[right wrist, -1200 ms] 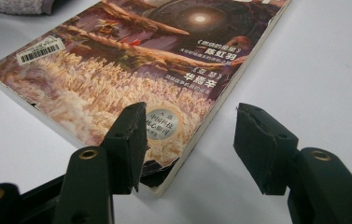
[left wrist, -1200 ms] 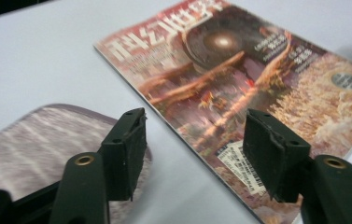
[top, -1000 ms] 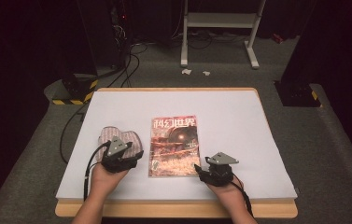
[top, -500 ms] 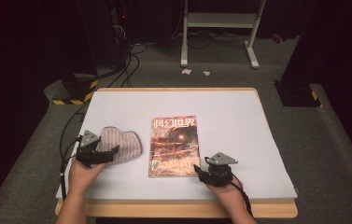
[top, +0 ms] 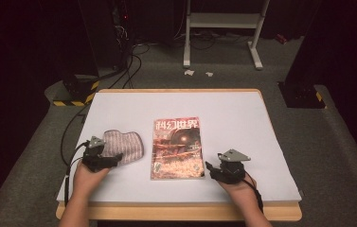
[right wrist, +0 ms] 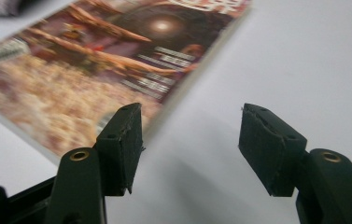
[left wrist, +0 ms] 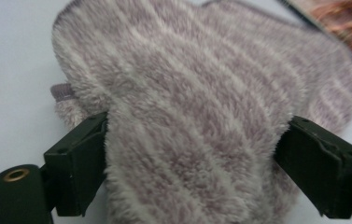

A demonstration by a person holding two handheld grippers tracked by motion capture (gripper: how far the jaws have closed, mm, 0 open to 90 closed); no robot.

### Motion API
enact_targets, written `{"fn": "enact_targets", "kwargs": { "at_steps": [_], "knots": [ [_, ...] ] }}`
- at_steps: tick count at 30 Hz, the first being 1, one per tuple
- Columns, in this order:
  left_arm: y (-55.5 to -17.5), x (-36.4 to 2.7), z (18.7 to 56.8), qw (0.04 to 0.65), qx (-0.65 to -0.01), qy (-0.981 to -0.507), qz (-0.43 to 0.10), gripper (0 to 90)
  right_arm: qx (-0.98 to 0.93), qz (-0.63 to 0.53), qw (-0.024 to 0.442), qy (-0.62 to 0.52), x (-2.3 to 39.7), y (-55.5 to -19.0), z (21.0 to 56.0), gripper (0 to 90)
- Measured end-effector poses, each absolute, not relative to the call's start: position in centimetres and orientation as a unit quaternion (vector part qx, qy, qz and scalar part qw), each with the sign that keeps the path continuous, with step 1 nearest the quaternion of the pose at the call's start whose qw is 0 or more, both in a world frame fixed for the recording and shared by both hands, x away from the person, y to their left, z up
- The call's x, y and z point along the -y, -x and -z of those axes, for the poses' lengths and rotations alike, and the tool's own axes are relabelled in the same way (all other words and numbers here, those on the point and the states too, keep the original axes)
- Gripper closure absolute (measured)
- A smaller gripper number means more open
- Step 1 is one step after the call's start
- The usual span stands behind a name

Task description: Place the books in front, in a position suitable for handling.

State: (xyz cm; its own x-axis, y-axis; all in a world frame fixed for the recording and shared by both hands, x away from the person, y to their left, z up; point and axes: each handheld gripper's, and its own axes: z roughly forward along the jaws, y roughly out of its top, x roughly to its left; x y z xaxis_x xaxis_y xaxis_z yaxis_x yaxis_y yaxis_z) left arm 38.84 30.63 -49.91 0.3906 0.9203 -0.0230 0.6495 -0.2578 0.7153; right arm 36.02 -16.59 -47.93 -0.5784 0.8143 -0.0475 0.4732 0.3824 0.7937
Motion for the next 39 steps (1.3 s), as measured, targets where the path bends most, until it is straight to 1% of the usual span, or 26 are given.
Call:
{"fn": "enact_targets", "kwargs": {
  "at_steps": [2, 3, 5, 7, 9, 16, 20, 23, 26, 27, 34, 39],
  "knots": [
    [-38.9, -30.4, 50.3, 0.323, -0.511, -0.768, -0.213, 11.1, -0.798, -0.38, 0.227, -0.409, 17.2, -36.1, 47.9, 39.4],
    [-38.7, -30.5, 50.4, 0.328, -0.511, -0.765, -0.214, 12.1, -0.781, -0.394, 0.227, -0.428, 18.4, -36.1, 48.0, 39.4],
    [-38.6, -30.5, 50.4, 0.332, -0.511, -0.763, -0.218, 15.0, -0.767, -0.406, 0.234, -0.439, 19.3, -36.0, 48.4, 39.5],
    [-38.5, -30.5, 50.4, 0.332, -0.509, -0.762, -0.223, 17.4, -0.769, -0.406, 0.231, -0.437, 19.6, -35.9, 48.7, 39.6],
    [-38.5, -30.4, 50.4, 0.332, -0.508, -0.763, -0.224, 20.7, -0.769, -0.402, 0.24, -0.434, 19.8, -35.8, 48.8, 39.7],
    [-38.1, -30.9, 50.1, 0.361, -0.504, -0.756, -0.211, 47.2, -0.769, -0.403, 0.234, -0.438, 19.9, -35.4, 49.2, 40.1],
    [-37.9, -31.0, 49.9, 0.376, -0.499, -0.755, -0.199, 58.3, -0.766, -0.405, 0.237, -0.439, 19.9, -35.3, 49.2, 40.2],
    [-37.8, -30.8, 49.7, 0.379, -0.495, -0.756, -0.199, 63.8, -0.764, -0.405, 0.236, -0.443, 20.0, -35.3, 49.2, 40.5],
    [-37.8, -30.8, 49.5, 0.384, -0.491, -0.756, -0.2, 66.6, -0.764, -0.405, 0.236, -0.444, 20.1, -35.3, 49.3, 40.7],
    [-37.7, -30.7, 49.2, 0.395, -0.489, -0.751, -0.199, 67.0, -0.763, -0.406, 0.237, -0.444, 20.1, -35.4, 49.3, 40.8],
    [-37.2, -30.7, 48.1, 0.431, -0.486, -0.733, -0.2, 67.5, -0.762, -0.409, 0.242, -0.441, 20.2, -35.3, 49.3, 41.0],
    [-36.5, -29.5, 47.0, 0.453, -0.468, -0.731, -0.205, 67.3, -0.76, -0.412, 0.243, -0.44, 20.2, -35.3, 49.2, 40.8]
  ]
}}
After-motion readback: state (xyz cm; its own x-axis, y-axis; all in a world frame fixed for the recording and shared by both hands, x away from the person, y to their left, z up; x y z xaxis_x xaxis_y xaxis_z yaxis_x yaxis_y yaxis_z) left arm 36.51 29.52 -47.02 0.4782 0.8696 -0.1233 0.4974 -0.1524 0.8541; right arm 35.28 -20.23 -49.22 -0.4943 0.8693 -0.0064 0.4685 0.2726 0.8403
